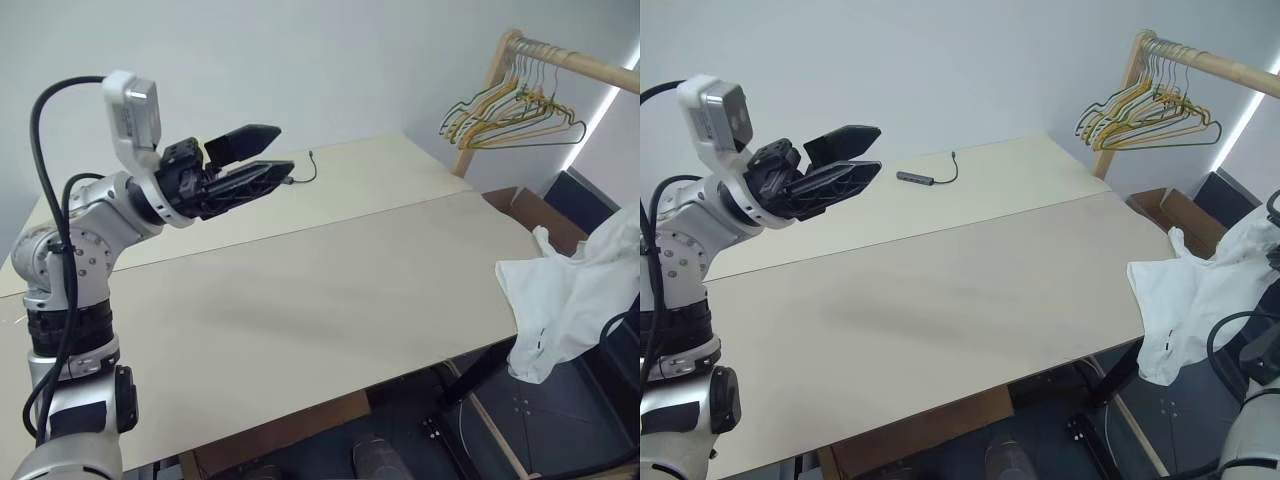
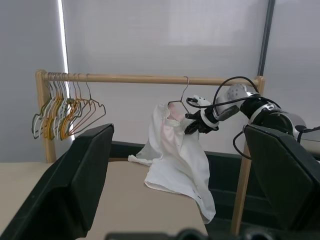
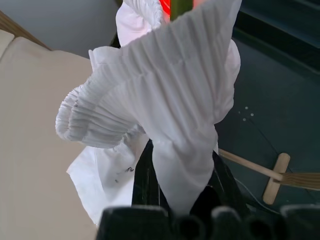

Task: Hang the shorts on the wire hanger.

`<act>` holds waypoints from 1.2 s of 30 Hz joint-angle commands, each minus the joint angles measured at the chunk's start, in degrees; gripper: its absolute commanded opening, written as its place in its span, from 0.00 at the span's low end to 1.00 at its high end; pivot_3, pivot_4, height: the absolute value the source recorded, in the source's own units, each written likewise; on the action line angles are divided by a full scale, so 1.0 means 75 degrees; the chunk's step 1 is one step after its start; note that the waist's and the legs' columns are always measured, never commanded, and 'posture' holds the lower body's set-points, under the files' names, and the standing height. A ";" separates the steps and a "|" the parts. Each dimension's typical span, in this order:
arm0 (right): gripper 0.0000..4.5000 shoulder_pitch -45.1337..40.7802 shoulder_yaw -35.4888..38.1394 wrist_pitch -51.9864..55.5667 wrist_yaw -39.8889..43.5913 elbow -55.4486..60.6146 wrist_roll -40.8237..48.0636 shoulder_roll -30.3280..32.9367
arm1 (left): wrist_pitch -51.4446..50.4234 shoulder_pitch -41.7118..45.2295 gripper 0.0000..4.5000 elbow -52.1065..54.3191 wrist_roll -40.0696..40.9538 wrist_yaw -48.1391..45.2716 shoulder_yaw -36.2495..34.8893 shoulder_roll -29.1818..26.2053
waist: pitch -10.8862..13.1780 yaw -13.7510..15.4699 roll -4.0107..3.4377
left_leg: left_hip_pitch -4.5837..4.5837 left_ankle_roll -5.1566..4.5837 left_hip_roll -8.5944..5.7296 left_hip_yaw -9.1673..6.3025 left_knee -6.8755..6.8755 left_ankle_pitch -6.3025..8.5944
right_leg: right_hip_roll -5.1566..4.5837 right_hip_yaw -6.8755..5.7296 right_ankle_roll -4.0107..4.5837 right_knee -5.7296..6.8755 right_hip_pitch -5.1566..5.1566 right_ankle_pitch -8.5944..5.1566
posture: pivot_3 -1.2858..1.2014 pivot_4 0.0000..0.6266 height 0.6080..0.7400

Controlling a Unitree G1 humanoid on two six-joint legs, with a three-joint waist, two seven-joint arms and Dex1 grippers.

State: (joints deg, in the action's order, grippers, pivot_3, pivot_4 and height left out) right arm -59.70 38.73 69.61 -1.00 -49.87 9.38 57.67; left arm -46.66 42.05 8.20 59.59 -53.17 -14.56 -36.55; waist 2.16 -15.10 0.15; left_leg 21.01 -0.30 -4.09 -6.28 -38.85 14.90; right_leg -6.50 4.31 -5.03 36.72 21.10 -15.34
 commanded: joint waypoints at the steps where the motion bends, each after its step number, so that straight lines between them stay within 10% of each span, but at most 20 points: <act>1: 0.00 0.0147 -0.0134 -0.0187 0.0020 0.0305 0.0119 -0.0092 | 0.0112 0.0118 1.00 0.0214 0.0043 0.0031 -0.0105 -0.0025 | 0.0000 -0.0012 0.0000 | -0.0001 0.0000 0.0000 0.0000 0.0000 0.0000 | 0.0000 0.0000 0.0000 -0.0001 -0.0001 0.0000 | 0.42 0.01 1.00; 5: 0.00 0.0348 -0.0192 -0.0281 -0.0078 0.0350 0.0148 -0.0222 | 0.0137 0.0119 1.00 0.0248 0.0069 0.0076 -0.0128 -0.0001 | -0.0001 -0.0013 0.0001 | -0.0001 0.0000 0.0001 0.0002 0.0000 0.0000 | 0.0001 0.0001 -0.0001 -0.0003 -0.0003 0.0001 | 0.42 0.01 1.00; 19: 1.00 0.2102 -0.1204 -0.3757 -0.0933 0.2650 -0.0824 -0.0578 | 0.0293 -0.0005 1.00 0.0350 -0.0157 0.0068 -0.0019 0.0008 | -0.0004 -0.0004 -0.0006 | -0.0003 0.0000 0.0000 -0.0002 -0.0004 0.0000 | -0.0003 0.0007 -0.0007 0.0001 -0.0001 0.0003 | 0.42 0.01 1.00; 36: 1.00 0.2495 -0.0621 -0.4926 -0.1568 0.4381 -0.0703 -0.1522 | 0.0413 -0.0098 1.00 0.0362 -0.0419 -0.0091 -0.0011 -0.0042 | -0.0009 -0.0114 -0.0013 | -0.0106 -0.0034 0.0000 0.0019 0.0003 0.0020 | 0.0001 0.0107 -0.0029 -0.0004 -0.0064 0.0011 | 0.42 0.00 1.00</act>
State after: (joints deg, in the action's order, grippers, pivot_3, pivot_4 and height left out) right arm -39.44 31.76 32.00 -11.70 -17.00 3.45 45.26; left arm -44.77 40.64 9.93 56.30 -53.54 -13.71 -36.29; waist 2.09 -15.96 0.05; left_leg 20.20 -0.56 -4.09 -6.13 -38.83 15.06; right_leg -6.50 5.11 -5.25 36.68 20.60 -15.26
